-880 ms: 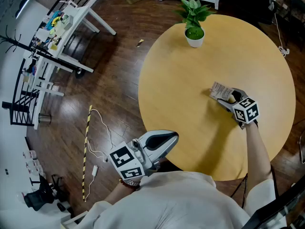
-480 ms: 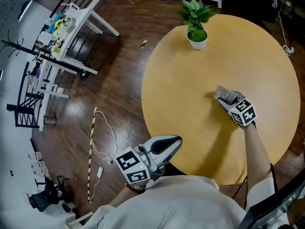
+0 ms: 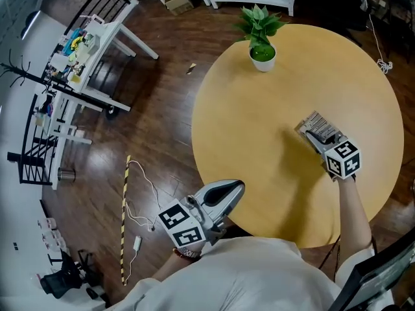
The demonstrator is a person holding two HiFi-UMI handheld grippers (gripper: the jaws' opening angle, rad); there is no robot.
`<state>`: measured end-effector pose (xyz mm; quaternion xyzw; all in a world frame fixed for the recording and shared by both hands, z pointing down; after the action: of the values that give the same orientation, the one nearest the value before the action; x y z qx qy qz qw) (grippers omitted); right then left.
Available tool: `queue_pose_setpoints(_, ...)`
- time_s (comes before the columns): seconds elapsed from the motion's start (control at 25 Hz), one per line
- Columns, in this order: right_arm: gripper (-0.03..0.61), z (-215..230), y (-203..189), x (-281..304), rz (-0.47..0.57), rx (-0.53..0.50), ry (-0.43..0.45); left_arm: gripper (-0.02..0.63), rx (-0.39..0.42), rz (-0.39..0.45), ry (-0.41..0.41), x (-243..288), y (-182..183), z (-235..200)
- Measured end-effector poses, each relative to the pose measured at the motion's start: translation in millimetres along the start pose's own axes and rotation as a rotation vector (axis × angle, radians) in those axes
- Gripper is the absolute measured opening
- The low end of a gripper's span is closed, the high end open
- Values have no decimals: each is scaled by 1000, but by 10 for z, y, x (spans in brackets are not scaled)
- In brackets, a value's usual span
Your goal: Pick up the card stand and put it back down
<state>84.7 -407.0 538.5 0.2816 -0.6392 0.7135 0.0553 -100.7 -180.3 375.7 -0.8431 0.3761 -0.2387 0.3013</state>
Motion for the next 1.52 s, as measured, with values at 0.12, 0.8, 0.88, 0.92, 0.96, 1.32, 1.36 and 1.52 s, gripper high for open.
queue_pose_setpoints(0.12,124,-202,206,-357,62,45,-35,-6,11,12,-23,-85,-34,35)
queue_pose_setpoints(0.8,123,-2679,1198,-2355,292,42,-371,-6,117,-57,-281,-1149,-577,632)
queue_pose_setpoints(0.88,123,-3001,1210,-2434,285,30,-400,-6,136,-80,-309,-1314,-688,674)
queue_pose_setpoints(0.92,123,-3150,1200,-2468,281,31,-418,-6,144,-91,-323,-1382,-750,686)
queue_pose_setpoints(0.96,121,-3293,1180,-2501,279,37,-438,-6,150,-101,-337,-1442,-812,693)
queue_pose_setpoints(1.32,121,-3953,1068,-2838,309,77,-495,-6,144,-84,-340,-1773,-1021,855)
queue_pose_setpoints(1.36,121,-3987,1072,-2869,313,77,-498,-6,150,-85,-338,-1812,-1050,867)
queue_pose_setpoints(1.52,121,-3996,1069,-2921,328,69,-494,-6,148,-96,-316,-1794,-1080,896)
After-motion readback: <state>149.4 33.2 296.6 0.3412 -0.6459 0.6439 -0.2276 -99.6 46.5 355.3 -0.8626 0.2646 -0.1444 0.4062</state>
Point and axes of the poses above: the fingertips, and each gripper's own axes: x forward along the fingers, z to its right, y out of its top, the point moved 5 cm from there along -x, backward along the fingers, and after that the axes turned 12 degrees about -x, right-handed, at the moved point
